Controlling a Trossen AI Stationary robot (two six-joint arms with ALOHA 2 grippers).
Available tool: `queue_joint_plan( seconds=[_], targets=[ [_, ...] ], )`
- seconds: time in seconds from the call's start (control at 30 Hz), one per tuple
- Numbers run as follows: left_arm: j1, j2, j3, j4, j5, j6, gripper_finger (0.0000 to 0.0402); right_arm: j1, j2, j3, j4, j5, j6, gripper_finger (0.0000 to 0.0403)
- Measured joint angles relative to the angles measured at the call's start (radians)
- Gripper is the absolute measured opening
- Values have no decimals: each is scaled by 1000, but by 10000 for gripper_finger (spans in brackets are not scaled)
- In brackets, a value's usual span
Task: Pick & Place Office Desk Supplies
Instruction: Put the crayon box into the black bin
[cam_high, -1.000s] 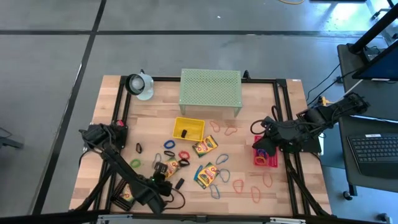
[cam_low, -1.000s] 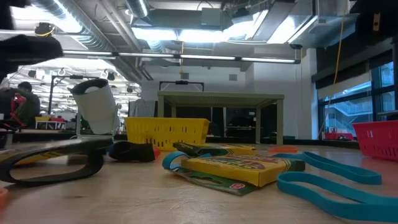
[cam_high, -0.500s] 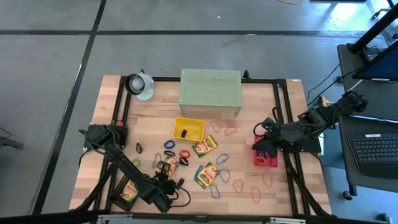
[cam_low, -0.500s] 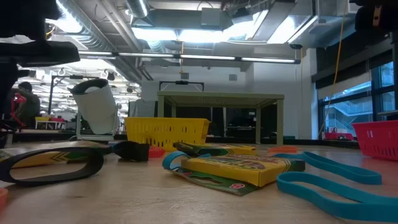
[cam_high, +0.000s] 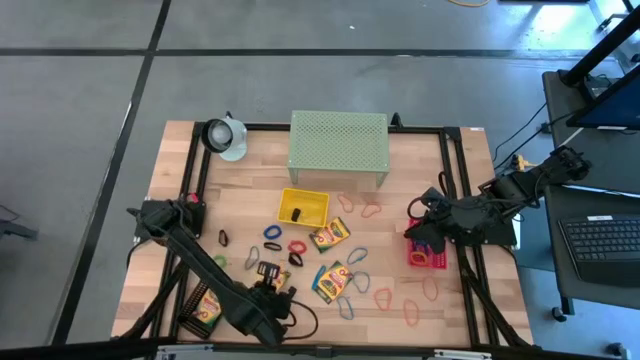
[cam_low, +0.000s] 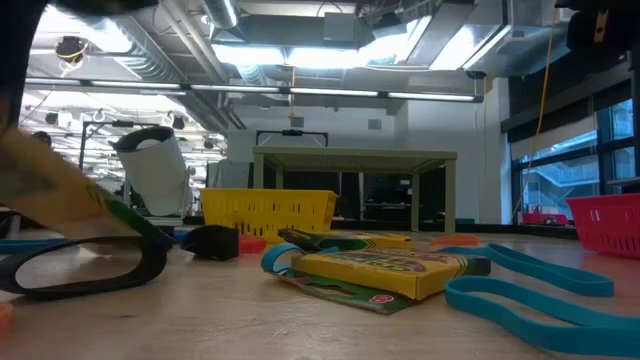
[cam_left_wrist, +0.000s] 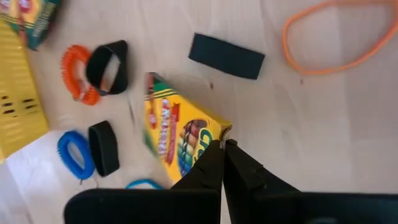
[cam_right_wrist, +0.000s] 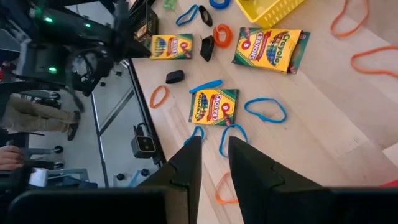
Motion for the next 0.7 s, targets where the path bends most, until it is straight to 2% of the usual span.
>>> queue_joint_plan(
  seconds=[0.3,0.7],
  targets=[
    [-9,-3,197,-246,-3,-78,1,0,0,0,0,33,-24,82],
    [-61,-6,286,-352,111,-145,1,0,0,0,52,45,-27,82]
  ],
)
